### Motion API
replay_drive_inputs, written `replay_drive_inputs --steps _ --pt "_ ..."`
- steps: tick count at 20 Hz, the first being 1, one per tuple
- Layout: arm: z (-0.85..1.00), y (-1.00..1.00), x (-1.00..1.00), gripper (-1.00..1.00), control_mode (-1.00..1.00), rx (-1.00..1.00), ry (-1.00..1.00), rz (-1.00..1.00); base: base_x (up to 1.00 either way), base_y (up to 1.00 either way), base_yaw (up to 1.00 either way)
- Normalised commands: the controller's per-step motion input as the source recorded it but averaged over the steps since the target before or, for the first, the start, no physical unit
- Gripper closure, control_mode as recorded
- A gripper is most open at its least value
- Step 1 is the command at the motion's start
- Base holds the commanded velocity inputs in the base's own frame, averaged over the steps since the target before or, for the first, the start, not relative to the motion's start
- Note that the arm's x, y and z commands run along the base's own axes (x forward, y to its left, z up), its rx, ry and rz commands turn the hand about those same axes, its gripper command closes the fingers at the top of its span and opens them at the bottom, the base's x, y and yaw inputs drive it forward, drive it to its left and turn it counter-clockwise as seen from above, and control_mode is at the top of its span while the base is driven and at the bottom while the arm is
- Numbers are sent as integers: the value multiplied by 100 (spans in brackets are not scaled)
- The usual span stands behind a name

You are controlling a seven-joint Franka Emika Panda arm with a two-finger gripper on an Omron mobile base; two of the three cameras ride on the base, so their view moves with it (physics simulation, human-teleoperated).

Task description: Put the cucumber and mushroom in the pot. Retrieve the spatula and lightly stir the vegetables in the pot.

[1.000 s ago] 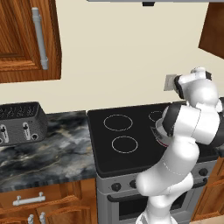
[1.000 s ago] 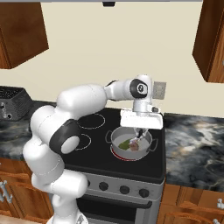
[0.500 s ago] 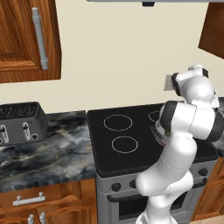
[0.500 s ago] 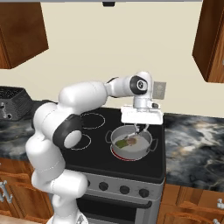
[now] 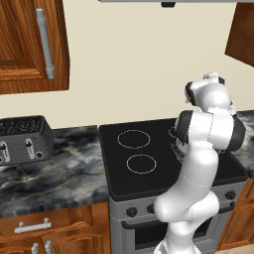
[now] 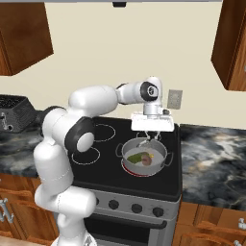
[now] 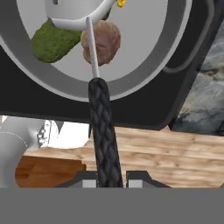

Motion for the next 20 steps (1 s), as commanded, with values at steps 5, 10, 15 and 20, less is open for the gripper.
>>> replay_drive_inputs --steps 5,10,15,20 --pt "29 -34 -27 100 -100 1 0 0 0 0 0" --pt "10 -30 -70 100 -100 3 2 5 0 0 0" --pt "-4 1 -47 100 -100 4 0 13 0 0 0" --pt "-19 10 -7 100 -100 0 0 9 0 0 0"
